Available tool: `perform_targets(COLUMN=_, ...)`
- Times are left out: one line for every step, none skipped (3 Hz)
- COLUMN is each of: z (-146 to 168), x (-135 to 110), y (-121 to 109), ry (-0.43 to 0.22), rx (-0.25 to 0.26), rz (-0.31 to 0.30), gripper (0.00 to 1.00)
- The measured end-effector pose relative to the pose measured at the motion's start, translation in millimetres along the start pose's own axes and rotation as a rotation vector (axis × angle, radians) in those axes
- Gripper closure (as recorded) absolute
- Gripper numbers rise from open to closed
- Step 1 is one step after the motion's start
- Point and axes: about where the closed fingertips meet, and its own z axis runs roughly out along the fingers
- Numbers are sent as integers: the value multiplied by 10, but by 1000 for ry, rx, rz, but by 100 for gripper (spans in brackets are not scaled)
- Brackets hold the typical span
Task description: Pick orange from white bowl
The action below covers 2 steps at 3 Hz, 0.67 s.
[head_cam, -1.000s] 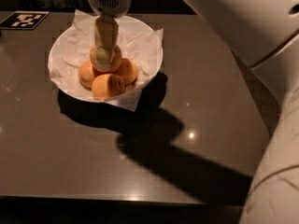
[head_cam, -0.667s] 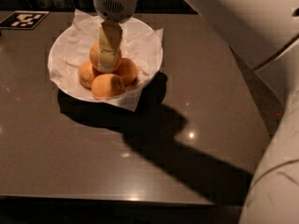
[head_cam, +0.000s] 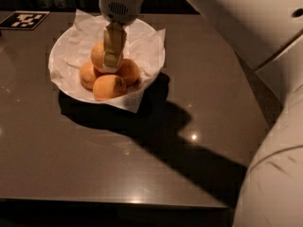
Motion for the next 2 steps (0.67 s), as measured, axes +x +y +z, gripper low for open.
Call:
perform_targets(z=77, x=-22, y=-32, ry=-4, rx=-20, rz=1, gripper=18)
perform_targets(z=190, x=-81, y=-73, ry=4, rx=-44, rz=-12, gripper=18)
